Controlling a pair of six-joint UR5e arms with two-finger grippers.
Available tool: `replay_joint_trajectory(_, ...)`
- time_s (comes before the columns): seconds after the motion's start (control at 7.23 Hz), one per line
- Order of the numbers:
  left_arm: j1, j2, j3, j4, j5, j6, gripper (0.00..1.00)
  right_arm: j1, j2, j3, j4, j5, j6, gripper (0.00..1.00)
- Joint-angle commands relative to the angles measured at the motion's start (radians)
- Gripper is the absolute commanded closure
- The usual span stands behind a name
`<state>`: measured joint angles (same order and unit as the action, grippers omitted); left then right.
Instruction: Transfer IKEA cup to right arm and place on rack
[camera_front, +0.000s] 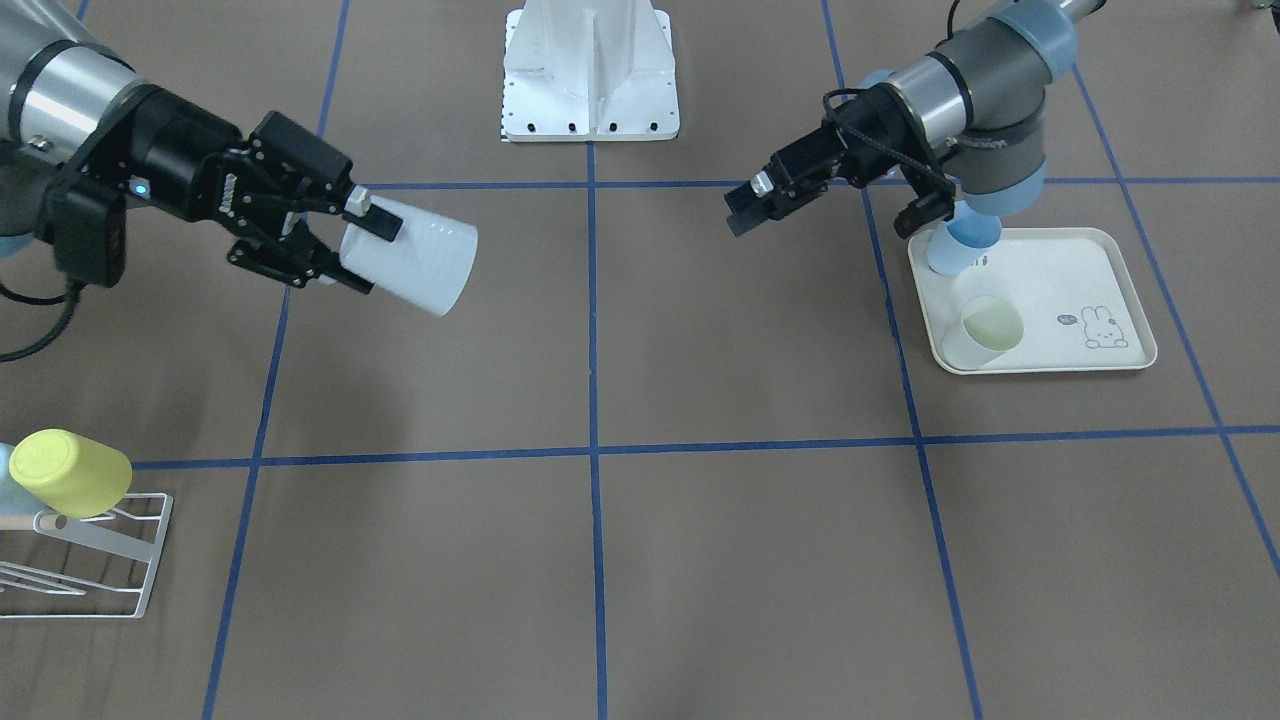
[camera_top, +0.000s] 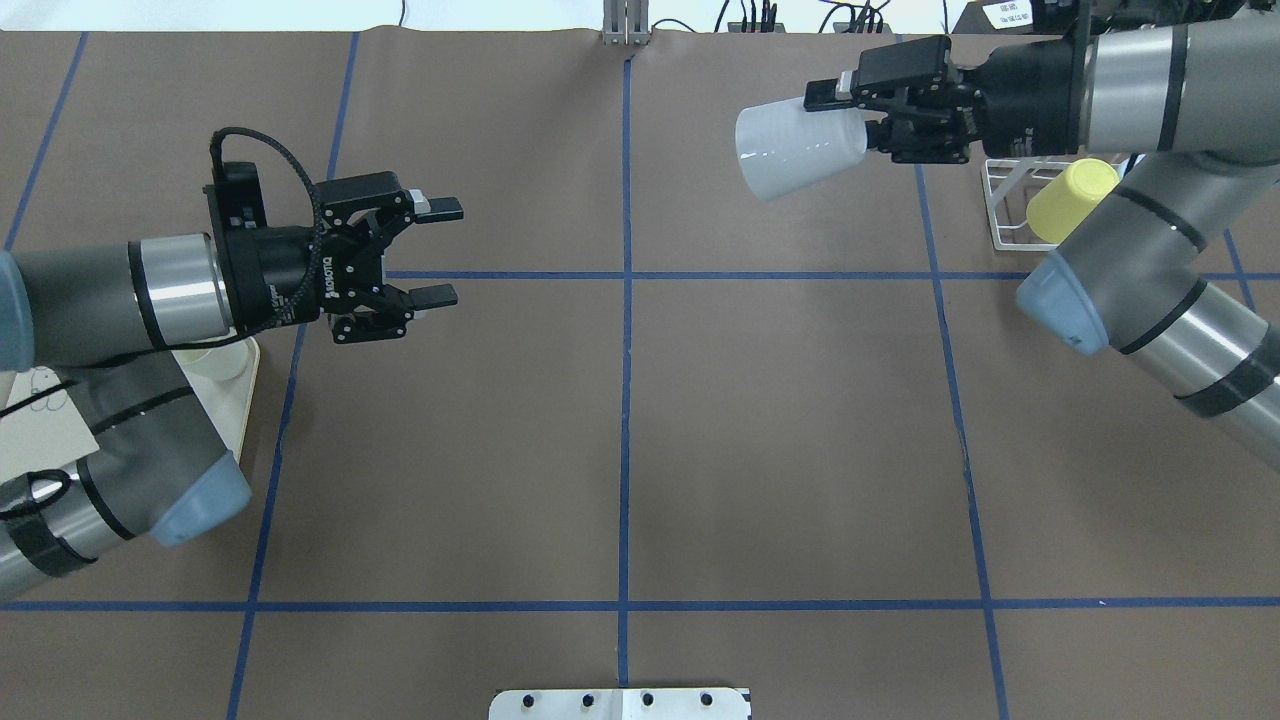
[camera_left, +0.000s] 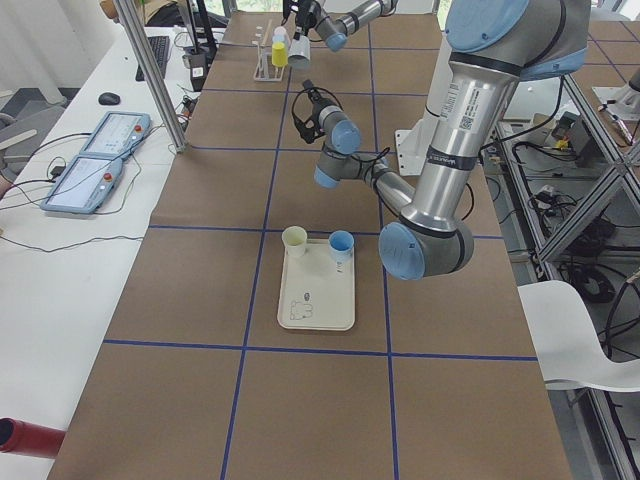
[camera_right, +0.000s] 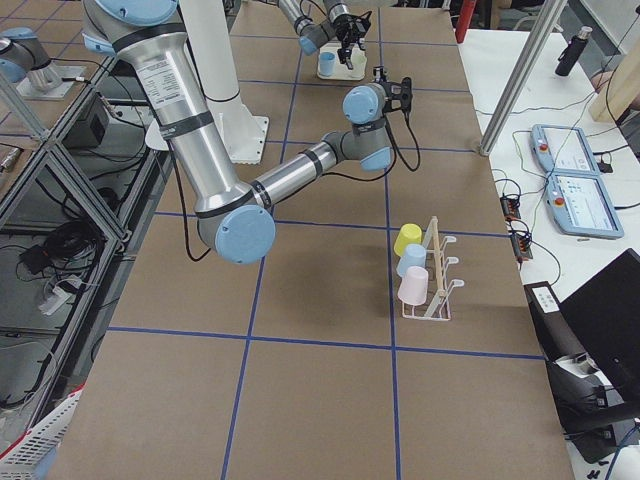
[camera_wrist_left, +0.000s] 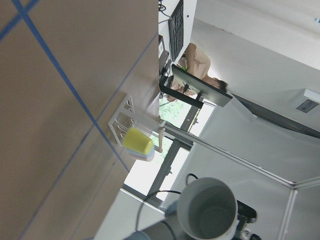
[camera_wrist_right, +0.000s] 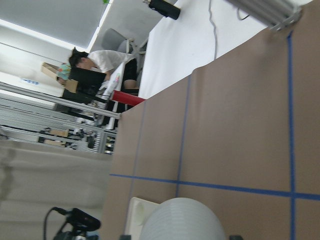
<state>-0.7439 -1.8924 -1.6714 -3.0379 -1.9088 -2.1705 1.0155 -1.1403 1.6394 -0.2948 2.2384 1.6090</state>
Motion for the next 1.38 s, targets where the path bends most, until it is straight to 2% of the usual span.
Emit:
replay_joint_trajectory(0.0, -0.177, 0.004, 0.002, 0.205, -0.264, 0.185, 0.00, 0.115, 0.011, -0.001, -0.328, 0.038, -0.278, 0.73)
replay_joint_trajectory(0.28, -0.328, 0.006, 0.004, 0.429, -0.446, 0.406, 0.00, 0.213, 0.027, -0.004, -0.595, 0.036, -0.557, 0.74)
replay_joint_trajectory(0.42, -0.362, 0.012, -0.004, 0.501, -0.469, 0.520, 0.00, 0.259, 0.027, -0.027, -0.703, 0.039, -0.745, 0.74)
replay_joint_trajectory(0.55, -0.382, 0.045, 0.005, 0.508, -0.469, 0.605, 0.00, 0.297, 0.028, -0.068, -0.748, 0.044, -0.856, 0.75)
replay_joint_trajectory(0.83, -0.431, 0.067, -0.005, 0.670, -0.466, 0.833, 0.00, 0.349, 0.095, -0.229, -0.767, 0.079, -0.990, 0.78)
replay_joint_trajectory(0.97, -0.440, 0.084, -0.005, 0.707, -0.464, 0.915, 0.00, 0.356, 0.134, -0.298, -0.783, 0.089, -1.024, 0.78)
replay_joint_trajectory(1.25, -0.443, 0.091, -0.005, 0.708, -0.460, 0.922, 0.00, 0.357, 0.137, -0.377, -0.802, 0.087, -1.150, 0.78)
